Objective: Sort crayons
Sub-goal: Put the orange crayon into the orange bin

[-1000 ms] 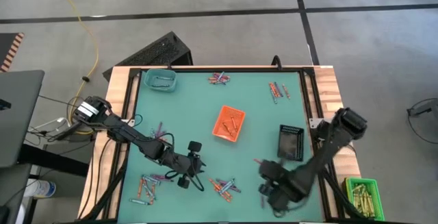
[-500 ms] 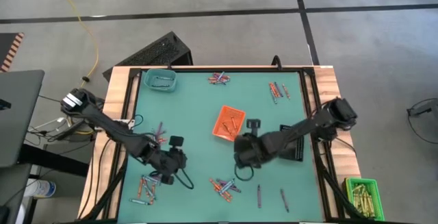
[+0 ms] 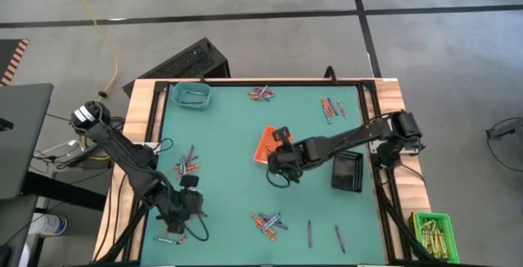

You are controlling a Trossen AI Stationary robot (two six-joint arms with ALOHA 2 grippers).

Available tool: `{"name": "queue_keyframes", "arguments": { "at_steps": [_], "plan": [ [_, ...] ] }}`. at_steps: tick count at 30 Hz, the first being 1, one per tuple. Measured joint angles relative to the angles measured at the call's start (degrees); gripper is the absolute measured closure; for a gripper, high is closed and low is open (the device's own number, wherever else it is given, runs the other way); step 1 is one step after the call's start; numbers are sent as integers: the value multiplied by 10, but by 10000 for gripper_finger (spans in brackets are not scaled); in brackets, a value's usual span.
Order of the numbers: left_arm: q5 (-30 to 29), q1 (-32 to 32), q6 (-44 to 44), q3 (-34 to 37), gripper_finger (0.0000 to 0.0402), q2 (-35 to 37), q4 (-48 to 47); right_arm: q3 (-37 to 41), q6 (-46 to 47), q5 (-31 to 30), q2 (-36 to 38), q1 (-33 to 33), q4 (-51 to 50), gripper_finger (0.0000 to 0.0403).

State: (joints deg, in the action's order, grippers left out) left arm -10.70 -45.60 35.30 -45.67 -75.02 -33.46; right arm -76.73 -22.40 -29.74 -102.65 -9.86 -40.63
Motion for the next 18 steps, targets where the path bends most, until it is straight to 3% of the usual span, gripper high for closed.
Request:
{"name": "queue_keyframes", "arguments": {
  "at_steps": [10,18],
  "plan": [
    [13,-79,122,0,302,0,-28,0,-133,44,0,51,10,402],
    [33,-115,212,0,302,0,-93,0,-141,85,0,81,14,373]
  ]
}}
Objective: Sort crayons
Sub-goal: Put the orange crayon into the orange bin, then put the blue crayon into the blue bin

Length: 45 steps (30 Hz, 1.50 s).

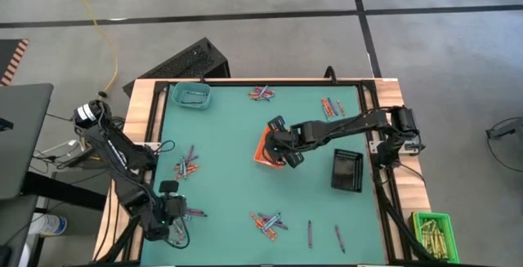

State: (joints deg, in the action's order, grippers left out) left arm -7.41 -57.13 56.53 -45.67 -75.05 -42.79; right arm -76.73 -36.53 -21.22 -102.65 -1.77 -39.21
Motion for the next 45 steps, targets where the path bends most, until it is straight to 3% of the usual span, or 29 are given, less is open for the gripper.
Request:
{"name": "queue_keyframes", "arguments": {
  "at_steps": [7,21,28,34,45],
  "plan": [
    [-2,-3,7,0,302,0,-1,0,0,9,0,8,11,343],
    [9,-7,-29,0,302,-3,90,0,13,9,0,-10,11,339],
    [55,-15,-33,-1,302,-78,95,0,35,19,0,-16,3,339],
    [31,-26,-57,-33,302,-117,76,0,36,18,0,-16,4,339],
    [46,-27,-74,-37,303,-163,76,0,52,18,0,-16,4,339]
  ]
}}
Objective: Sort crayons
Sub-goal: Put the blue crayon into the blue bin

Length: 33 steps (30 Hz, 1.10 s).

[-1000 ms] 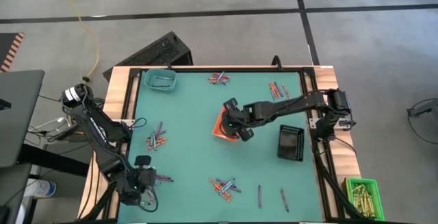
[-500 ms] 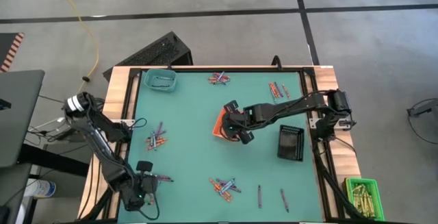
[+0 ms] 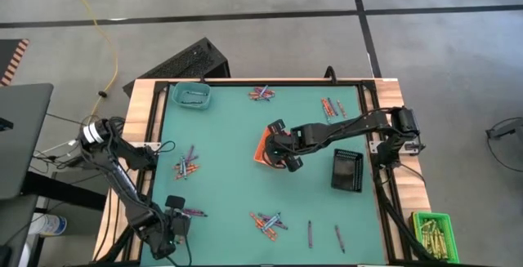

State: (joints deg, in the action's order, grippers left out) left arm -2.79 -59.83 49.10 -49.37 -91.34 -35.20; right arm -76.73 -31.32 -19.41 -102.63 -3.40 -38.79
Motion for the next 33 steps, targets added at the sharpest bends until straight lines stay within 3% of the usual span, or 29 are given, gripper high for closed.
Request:
{"name": "queue_keyframes", "arguments": {
  "at_steps": [16,25,33],
  "plan": [
    [2,0,-49,-16,394,-2,-4,0,13,-2,0,1,-2,339],
    [21,0,-50,-16,396,-2,-4,0,19,-2,0,1,-9,339],
    [4,0,-65,-56,401,-2,-44,0,26,-2,0,1,-13,339]
  ]
}}
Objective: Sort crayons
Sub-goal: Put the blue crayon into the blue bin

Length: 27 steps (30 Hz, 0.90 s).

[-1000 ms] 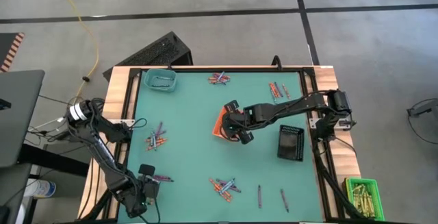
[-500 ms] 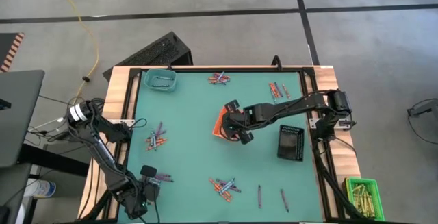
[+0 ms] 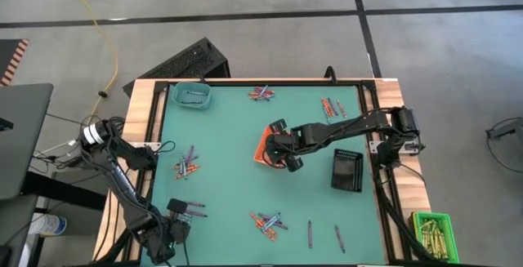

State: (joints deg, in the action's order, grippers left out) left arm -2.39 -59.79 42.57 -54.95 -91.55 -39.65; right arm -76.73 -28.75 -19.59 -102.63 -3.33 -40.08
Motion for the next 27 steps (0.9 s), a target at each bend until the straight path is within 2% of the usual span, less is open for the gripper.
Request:
{"name": "queue_keyframes", "arguments": {
  "at_steps": [4,11,20,23,27],
  "plan": [
    [-25,0,-9,-33,400,0,-49,0,1,0,0,0,-1,339],
    [-108,7,-15,-77,400,0,-140,0,39,0,0,0,-26,339],
    [-104,43,-31,-65,401,0,-172,0,76,0,0,-17,-62,339],
    [-141,57,-34,-65,401,0,-185,0,79,0,0,-24,-62,339],
    [-111,77,-59,-64,401,0,-173,0,82,0,0,-35,-63,339]
  ]
}}
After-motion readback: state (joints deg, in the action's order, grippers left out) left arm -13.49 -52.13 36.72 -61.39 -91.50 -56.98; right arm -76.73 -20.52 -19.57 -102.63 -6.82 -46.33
